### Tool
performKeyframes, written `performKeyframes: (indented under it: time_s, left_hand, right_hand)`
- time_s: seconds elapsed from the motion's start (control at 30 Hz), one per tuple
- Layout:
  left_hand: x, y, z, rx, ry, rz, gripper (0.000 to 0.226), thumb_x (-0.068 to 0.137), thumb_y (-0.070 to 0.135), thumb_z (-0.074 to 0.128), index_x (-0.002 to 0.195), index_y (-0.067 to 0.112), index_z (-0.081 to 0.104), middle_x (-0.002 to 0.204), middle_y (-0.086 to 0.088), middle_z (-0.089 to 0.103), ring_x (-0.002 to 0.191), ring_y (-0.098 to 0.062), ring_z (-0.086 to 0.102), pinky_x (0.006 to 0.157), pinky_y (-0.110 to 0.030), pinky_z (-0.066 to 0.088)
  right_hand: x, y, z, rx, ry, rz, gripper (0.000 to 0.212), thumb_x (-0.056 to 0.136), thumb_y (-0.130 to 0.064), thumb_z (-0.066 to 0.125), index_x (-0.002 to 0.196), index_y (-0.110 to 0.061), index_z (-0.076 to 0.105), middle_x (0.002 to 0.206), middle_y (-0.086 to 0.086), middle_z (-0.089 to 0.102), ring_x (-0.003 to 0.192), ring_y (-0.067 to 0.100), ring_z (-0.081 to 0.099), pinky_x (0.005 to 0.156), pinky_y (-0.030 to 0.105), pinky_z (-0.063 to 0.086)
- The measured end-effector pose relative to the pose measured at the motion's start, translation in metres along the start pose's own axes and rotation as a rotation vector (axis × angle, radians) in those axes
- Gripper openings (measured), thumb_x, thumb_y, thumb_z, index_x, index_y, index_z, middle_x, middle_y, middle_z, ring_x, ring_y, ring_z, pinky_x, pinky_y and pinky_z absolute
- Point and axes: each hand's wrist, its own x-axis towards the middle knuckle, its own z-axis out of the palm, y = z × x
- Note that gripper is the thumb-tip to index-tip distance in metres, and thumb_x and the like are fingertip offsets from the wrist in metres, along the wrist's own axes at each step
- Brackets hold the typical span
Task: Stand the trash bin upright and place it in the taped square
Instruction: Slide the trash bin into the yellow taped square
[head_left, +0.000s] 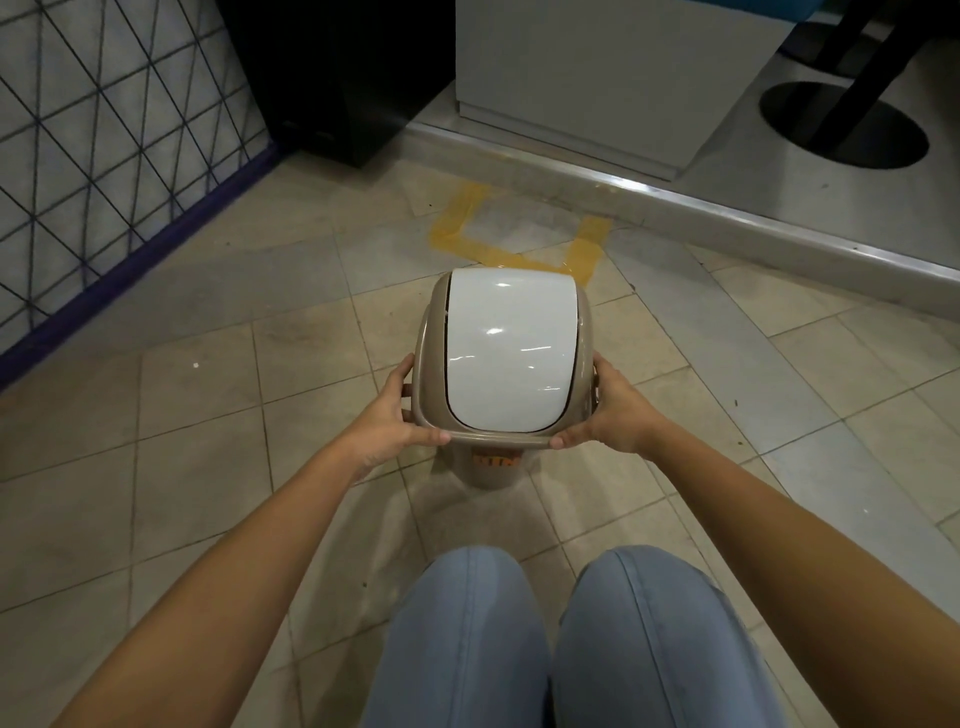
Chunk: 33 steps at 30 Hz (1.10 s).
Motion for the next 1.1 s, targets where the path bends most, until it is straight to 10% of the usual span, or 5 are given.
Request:
performKeyframes:
  time_s: [0.47,1.1]
  left_hand:
    - [0.045,0.02,0.015,-0.139,0.229,-0.027,0.094,0.075,-0.007,0.067,0.146,0.032,0.019,0.106,0.002,0.049,0.1,-0.015,0.056,0.095,-0.035,0.047]
    - [0.086,0.06,0.01,-0.041,0.313,-0.128,0.076,0.081,-0.009,0.059,0.143,0.024,0.03,0.116,-0.009,0.048,0.096,-0.023,0.058,0.067,-0.026,0.053]
  right_hand:
    - [0.039,-0.008,-0.019,0.073,0.139,0.144,0.125,0.047,-0.021,0.091,0.146,-0.026,0.015,0.136,0.011,0.049,0.125,0.031,0.046,0.099,0.043,0.043]
    - [0.079,-0.016,-0.035,0.136,0.188,0.141,0.111,0.053,-0.02,0.088,0.144,-0.026,0.026,0.122,0.008,0.062,0.114,0.026,0.057,0.095,0.035,0.046]
